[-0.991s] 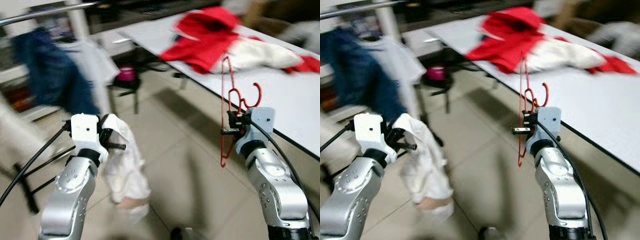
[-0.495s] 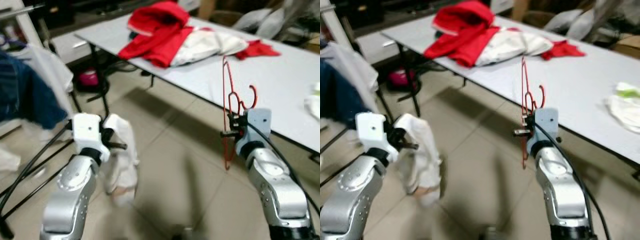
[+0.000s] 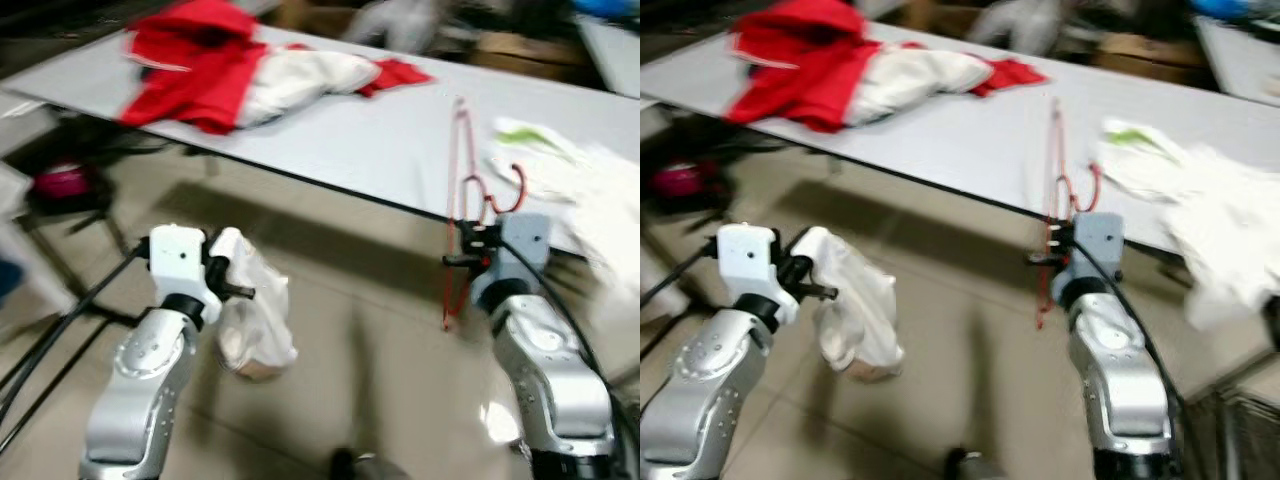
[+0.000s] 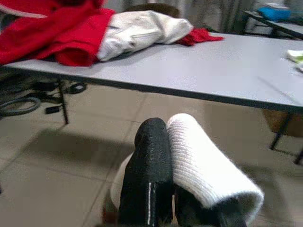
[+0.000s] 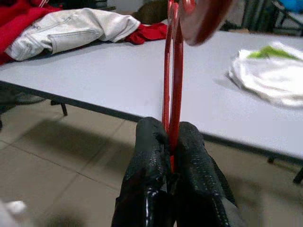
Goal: Hang hanger
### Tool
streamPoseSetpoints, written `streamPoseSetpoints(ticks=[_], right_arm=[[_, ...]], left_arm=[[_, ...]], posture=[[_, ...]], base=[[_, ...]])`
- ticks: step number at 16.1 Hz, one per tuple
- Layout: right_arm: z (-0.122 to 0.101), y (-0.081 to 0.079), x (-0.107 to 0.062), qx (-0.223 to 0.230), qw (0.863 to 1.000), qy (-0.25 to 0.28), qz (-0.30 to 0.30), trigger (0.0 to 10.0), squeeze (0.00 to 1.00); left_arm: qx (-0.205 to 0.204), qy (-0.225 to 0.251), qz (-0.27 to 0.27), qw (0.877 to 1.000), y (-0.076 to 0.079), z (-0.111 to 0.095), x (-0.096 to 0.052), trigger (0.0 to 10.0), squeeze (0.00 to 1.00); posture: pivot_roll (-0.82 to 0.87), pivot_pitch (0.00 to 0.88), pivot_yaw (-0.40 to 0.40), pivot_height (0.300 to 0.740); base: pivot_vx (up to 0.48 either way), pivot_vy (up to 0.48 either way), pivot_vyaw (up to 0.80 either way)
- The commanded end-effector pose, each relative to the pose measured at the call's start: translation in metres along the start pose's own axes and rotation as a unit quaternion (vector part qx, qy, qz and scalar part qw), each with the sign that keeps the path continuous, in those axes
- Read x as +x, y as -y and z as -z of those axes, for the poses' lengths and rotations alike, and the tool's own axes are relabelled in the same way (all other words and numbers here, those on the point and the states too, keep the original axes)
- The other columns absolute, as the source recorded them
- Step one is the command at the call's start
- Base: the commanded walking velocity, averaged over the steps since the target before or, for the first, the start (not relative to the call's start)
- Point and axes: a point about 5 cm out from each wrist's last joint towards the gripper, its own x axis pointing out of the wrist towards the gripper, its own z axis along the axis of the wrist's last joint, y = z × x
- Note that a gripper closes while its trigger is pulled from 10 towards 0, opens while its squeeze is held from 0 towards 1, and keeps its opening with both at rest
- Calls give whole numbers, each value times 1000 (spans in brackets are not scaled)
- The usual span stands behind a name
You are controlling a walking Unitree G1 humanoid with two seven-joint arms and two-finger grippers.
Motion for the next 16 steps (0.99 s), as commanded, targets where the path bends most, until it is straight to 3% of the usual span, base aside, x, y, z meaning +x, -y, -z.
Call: streamPoseSetpoints(ticks=[1, 6, 16], right_arm=[[-2, 3, 0, 2, 1000, 3, 4, 10000, 0], [4, -3, -4, 20, 999, -16, -28, 10000, 0], [10, -6, -4, 16, 998, -34, -43, 10000, 0]], left_arm=[[2, 9, 9, 1000, 3, -4, 2, 10000, 0], [-4, 11, 14, 1000, 4, -5, 5, 10000, 0], [-3, 8, 19, 1000, 8, -1, 7, 10000, 0]], posture=[[-83, 51, 13, 740], [-88, 47, 23, 740], [-92, 21, 12, 740]], base=[[0, 0, -694], [0, 123, -660], [0, 398, 0]])
